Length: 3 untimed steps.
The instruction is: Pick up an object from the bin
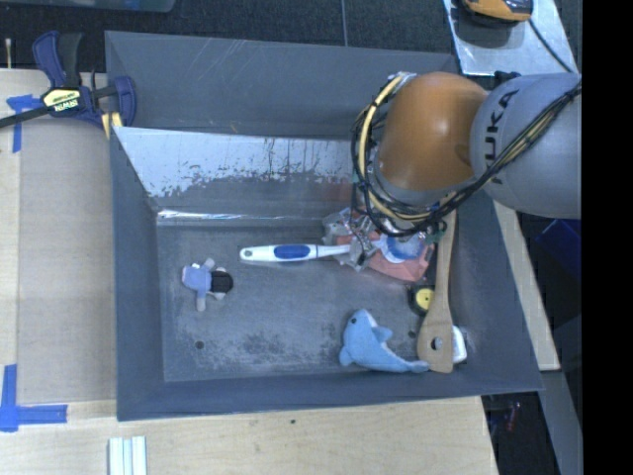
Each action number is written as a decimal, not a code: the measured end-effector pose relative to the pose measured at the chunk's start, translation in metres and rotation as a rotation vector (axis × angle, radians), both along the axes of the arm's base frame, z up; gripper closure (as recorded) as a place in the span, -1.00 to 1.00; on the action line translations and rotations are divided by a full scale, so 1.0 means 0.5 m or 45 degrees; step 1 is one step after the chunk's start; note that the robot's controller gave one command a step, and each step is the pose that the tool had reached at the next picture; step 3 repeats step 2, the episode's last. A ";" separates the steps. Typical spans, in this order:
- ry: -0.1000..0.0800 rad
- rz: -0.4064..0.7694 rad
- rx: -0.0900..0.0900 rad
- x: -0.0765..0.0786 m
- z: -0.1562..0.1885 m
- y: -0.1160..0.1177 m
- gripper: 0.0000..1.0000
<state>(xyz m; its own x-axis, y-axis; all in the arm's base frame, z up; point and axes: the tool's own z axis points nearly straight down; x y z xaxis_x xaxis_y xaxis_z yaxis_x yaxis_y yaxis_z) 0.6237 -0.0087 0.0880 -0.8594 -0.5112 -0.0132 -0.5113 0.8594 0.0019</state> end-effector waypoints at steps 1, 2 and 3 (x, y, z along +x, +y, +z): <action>-0.005 -0.002 -0.001 0.002 0.035 -0.001 1.00; -0.005 -0.004 0.000 0.002 0.079 -0.001 1.00; -0.005 -0.004 0.000 0.002 0.079 -0.001 1.00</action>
Offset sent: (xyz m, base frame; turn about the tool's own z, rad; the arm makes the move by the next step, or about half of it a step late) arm 0.0008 -0.0003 0.0565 0.0007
